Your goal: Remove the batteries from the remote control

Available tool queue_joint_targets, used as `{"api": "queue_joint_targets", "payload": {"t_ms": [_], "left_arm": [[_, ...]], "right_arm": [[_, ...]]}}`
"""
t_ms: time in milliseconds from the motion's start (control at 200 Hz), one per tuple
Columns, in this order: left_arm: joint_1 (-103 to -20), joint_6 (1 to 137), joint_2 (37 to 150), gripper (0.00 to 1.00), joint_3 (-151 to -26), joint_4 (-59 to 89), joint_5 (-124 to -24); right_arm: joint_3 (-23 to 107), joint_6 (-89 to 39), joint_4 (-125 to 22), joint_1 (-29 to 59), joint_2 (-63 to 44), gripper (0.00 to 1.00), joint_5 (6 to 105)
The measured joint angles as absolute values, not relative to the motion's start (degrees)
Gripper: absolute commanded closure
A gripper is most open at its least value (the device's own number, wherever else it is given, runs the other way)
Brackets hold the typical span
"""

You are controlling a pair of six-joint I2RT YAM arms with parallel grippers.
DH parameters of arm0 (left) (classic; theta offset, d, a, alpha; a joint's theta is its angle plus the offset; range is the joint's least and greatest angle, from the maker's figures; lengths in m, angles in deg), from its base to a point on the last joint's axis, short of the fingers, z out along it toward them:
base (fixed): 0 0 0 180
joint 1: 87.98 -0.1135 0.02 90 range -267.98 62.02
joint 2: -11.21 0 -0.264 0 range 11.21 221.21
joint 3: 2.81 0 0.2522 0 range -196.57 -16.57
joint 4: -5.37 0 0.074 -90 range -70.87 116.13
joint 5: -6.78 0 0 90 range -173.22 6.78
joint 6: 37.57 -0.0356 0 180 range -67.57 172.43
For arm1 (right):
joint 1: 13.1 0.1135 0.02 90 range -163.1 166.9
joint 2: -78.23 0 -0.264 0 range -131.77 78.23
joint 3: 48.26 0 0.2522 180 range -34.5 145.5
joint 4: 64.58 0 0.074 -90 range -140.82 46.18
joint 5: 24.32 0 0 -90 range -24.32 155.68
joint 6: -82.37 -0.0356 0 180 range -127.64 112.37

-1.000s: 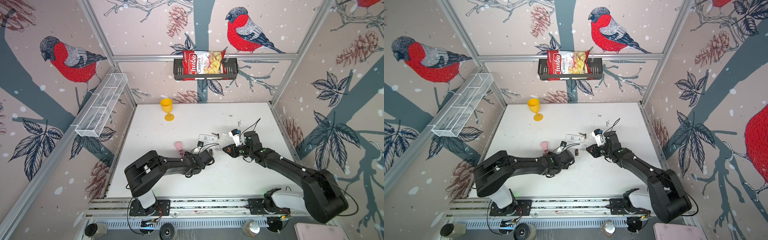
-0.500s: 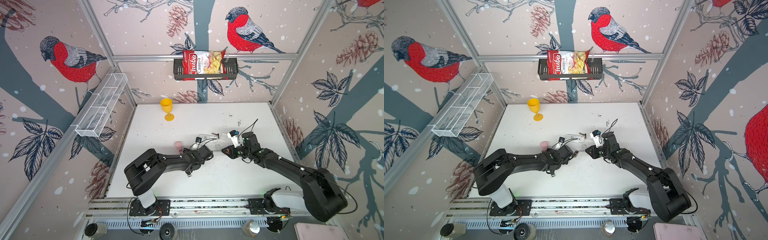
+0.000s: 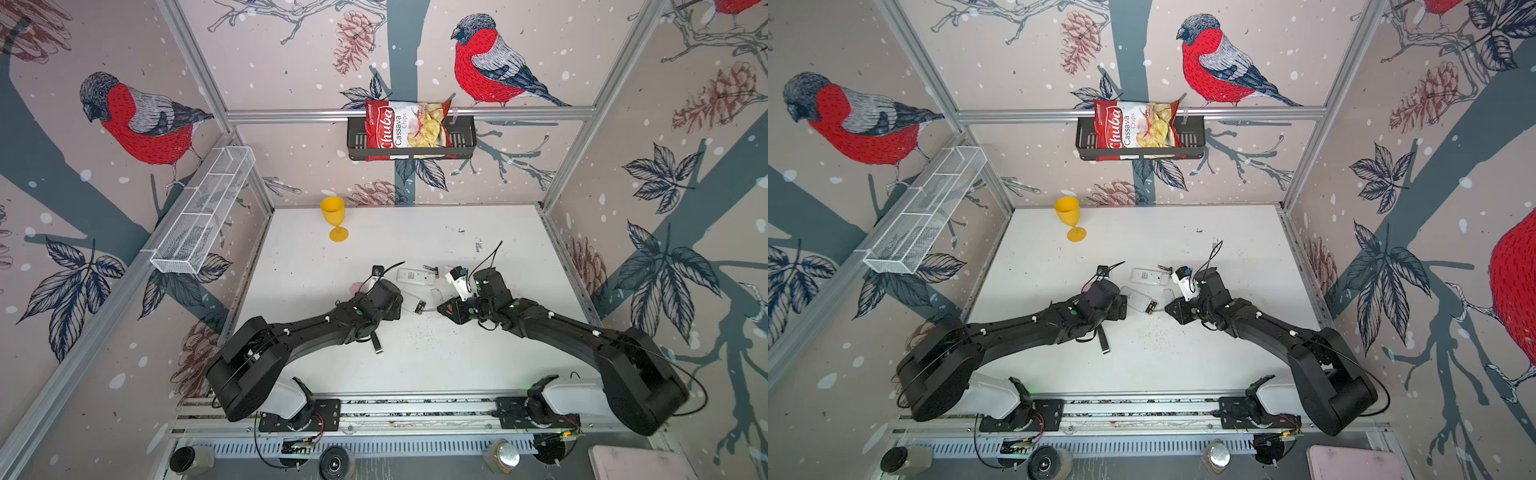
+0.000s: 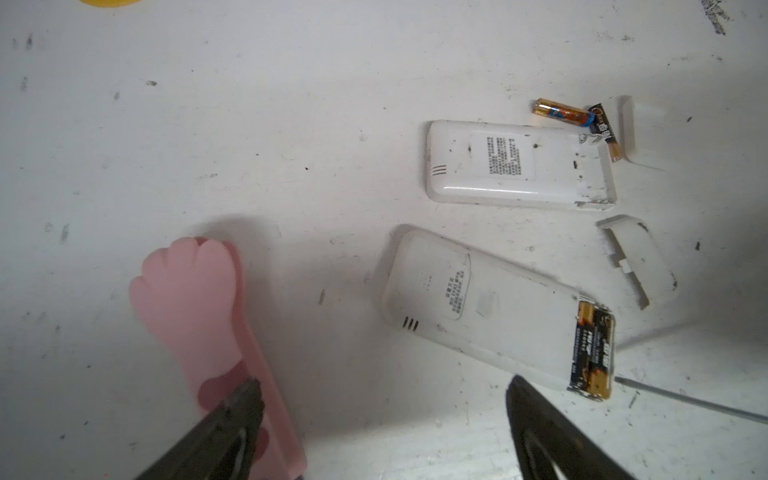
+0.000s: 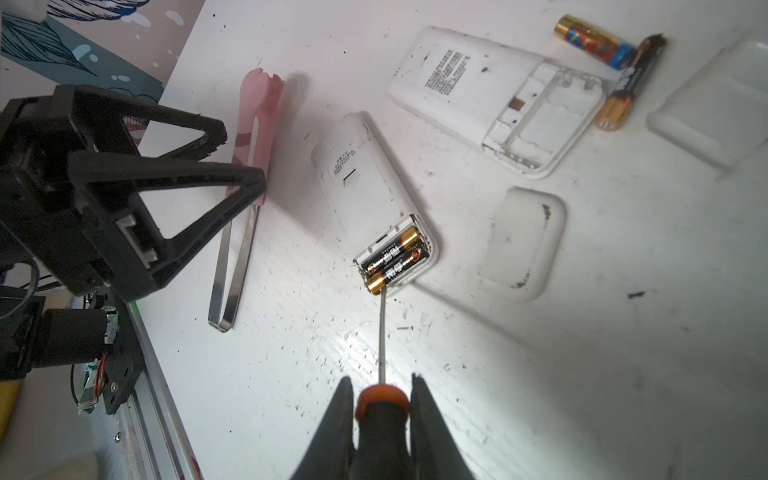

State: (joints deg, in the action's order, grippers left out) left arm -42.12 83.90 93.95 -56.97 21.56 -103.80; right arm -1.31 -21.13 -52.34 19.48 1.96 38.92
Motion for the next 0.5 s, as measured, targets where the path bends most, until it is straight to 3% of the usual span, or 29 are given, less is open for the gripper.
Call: {"api": "queue_joint_targets", "payload": {"t_ms": [500], "left_arm": [[-42.7, 84.2, 94.3, 0.09, -56.7, 20.0, -99.1]], "right_arm": [[-0.2, -21.2, -54.1, 19.8, -0.8, 1.0, 39.8]]}}
